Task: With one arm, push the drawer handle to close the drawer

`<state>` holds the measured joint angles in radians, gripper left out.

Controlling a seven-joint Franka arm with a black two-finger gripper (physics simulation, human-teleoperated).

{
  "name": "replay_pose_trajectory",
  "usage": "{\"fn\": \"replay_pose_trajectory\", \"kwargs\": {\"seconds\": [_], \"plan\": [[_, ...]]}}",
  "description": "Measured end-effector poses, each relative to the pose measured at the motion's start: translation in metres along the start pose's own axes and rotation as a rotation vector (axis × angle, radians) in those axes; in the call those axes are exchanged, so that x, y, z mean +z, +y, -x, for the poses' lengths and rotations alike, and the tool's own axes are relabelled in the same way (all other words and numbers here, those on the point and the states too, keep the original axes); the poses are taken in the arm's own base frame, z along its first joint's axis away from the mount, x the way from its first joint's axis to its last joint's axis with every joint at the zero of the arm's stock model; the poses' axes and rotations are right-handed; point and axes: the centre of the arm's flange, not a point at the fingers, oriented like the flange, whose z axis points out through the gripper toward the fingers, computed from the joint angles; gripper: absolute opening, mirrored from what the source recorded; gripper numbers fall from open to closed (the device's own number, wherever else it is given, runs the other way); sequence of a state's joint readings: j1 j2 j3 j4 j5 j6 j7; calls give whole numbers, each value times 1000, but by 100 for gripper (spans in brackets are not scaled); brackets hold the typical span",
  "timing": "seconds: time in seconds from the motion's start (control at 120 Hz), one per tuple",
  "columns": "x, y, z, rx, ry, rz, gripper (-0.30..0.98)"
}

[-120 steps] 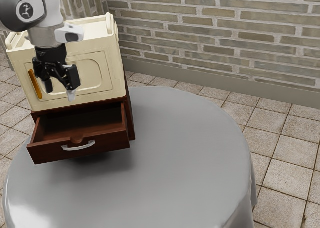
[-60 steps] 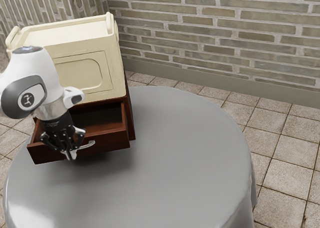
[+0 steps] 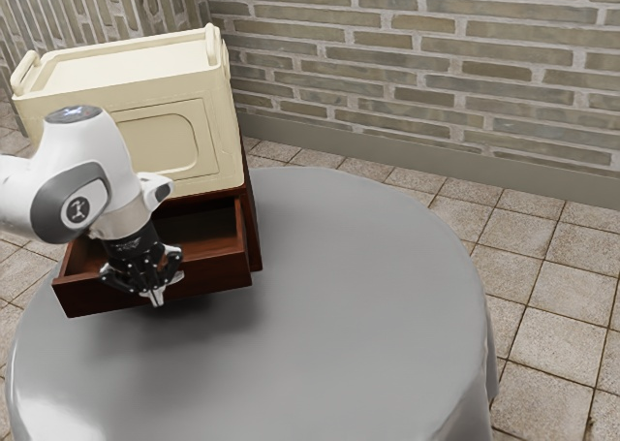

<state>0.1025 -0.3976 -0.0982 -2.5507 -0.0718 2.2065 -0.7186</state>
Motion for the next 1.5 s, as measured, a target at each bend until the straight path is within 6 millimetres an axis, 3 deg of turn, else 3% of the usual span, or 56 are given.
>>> {"fn": "replay_pose_trajectory", "kwargs": {"seconds": [0.608,1.208,1.5], "plan": [[4,-1,-26,-27,135,-62,-10],[11,8,-76,46,246,-76,-10],[12,9,-110,69,279,-73,-10]]}}
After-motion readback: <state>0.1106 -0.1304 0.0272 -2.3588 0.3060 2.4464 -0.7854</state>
